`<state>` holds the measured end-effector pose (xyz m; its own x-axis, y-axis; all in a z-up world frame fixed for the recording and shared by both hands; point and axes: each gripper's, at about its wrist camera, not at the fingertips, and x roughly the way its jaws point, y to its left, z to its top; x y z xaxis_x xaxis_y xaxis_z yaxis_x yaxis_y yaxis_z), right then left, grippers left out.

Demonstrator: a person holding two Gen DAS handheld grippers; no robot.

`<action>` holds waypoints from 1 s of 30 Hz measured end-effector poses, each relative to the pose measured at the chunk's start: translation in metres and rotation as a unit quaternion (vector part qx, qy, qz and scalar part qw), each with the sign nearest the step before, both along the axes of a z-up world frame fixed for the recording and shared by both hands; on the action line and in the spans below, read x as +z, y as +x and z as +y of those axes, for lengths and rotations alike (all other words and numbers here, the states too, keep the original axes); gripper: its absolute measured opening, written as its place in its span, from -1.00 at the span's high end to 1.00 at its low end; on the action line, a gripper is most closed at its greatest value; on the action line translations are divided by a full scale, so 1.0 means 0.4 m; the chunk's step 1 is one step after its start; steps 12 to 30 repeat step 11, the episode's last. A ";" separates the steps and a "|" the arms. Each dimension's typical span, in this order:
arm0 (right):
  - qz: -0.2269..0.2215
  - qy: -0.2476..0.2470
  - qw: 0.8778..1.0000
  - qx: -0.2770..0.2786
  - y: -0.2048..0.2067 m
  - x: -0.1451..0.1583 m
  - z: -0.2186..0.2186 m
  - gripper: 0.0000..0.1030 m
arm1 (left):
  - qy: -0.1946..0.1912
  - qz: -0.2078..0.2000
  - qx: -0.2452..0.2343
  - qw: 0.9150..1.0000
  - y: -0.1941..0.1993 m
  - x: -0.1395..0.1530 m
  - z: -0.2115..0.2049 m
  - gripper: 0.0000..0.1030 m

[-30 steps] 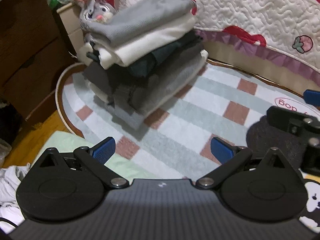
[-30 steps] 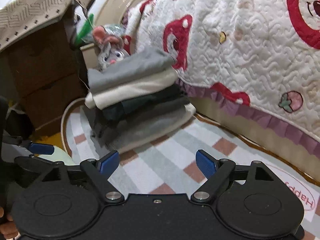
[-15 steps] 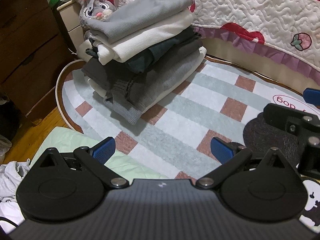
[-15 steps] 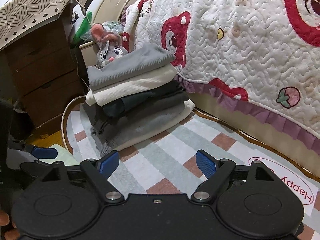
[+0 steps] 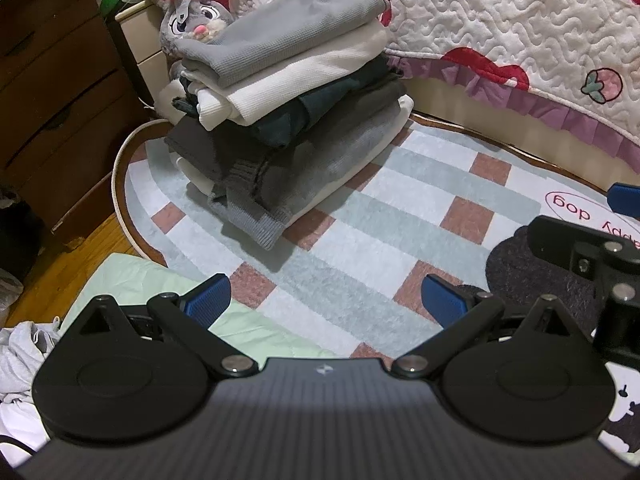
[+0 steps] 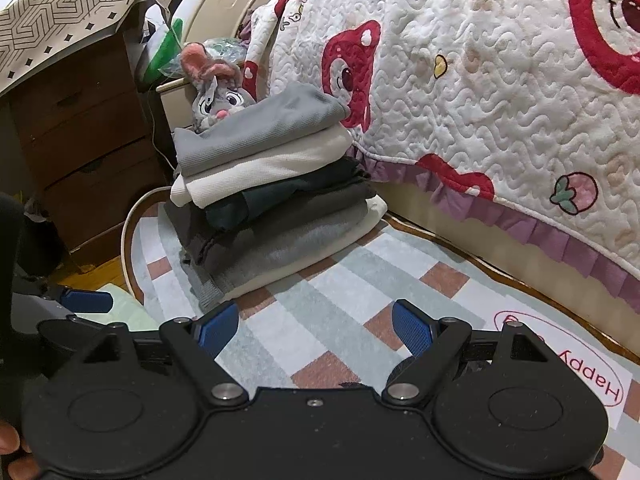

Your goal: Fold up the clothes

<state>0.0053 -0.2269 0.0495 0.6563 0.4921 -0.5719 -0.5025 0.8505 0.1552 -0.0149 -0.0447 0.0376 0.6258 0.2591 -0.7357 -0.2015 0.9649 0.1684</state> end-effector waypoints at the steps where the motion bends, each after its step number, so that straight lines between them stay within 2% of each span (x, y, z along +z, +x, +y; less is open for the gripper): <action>1: 0.001 -0.001 1.000 0.000 0.000 0.000 0.000 -0.69 | 0.002 0.000 -0.001 1.000 0.000 0.000 -0.001 -1.00; 30: 0.002 -0.002 1.000 -0.004 -0.007 0.000 0.004 -0.69 | 0.000 0.006 0.006 1.000 -0.008 0.002 0.003 -1.00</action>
